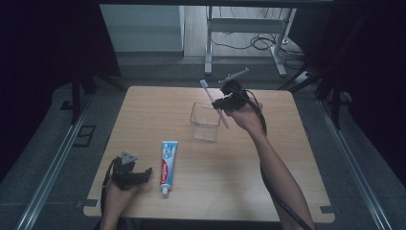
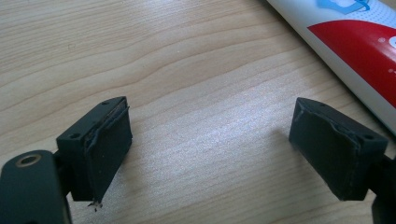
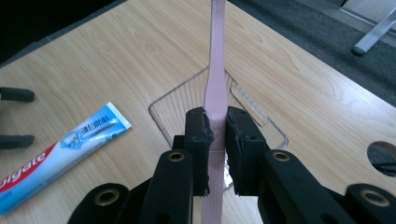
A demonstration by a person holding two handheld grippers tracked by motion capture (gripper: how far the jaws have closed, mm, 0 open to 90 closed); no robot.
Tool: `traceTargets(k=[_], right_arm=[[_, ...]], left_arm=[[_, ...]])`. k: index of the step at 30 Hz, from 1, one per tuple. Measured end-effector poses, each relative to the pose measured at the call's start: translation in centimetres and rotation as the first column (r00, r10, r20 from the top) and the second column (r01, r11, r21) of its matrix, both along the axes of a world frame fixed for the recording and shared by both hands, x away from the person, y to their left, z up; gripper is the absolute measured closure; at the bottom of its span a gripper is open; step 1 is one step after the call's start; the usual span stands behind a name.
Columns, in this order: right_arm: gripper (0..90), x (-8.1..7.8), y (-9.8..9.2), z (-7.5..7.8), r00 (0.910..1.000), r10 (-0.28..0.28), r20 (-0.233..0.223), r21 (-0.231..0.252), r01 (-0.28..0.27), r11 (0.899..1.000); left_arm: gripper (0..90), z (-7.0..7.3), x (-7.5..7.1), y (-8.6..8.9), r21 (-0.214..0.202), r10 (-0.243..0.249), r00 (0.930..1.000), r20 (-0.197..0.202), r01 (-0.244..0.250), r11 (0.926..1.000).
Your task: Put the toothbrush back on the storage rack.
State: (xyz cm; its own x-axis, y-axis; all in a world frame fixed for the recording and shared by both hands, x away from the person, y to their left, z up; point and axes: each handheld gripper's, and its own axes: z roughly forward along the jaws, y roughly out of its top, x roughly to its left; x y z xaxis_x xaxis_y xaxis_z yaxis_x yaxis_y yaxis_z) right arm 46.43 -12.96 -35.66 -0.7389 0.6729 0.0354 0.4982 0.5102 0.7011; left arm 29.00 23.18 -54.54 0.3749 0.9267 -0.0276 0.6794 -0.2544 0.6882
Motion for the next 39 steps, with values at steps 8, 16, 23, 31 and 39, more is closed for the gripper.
traceTargets(k=[8, 16, 23, 31, 39], right_arm=[[78.5, 0.6, 1.4, 0.4, 0.9997, 0.005, 0.022, 0.027, -0.005, 1.000], [78.5, 1.3, 2.6, 0.4, 0.9994, 0.001, 0.035, 0.042, -0.003, 0.999], [78.5, 2.0, 2.8, -0.7, 0.9989, -0.014, 0.045, 0.047, 0.012, 0.999], [78.5, 2.4, 2.9, -2.1, 0.9986, -0.017, 0.051, 0.042, 0.015, 0.999], [78.5, 2.6, 3.2, -3.7, 0.9986, -0.013, 0.051, 0.036, 0.011, 0.999]], left_arm=[[13.0, 0.0, 0.0, 0.0, -0.001, 0.002, 1.0000, -0.001, -0.002, 1.0000], [13.0, 0.0, 0.0, 0.0, 0.000, -0.001, 1.0000, 0.000, 0.001, 1.0000], [13.0, 0.0, 0.0, 0.0, 0.000, -0.001, 1.0000, -0.001, 0.001, 1.0000], [13.0, 0.0, 0.0, 0.0, 0.000, -0.001, 1.0000, -0.003, 0.001, 1.0000], [13.0, 0.0, 0.0, 0.0, 0.001, -0.001, 1.0000, -0.003, 0.001, 1.0000]])
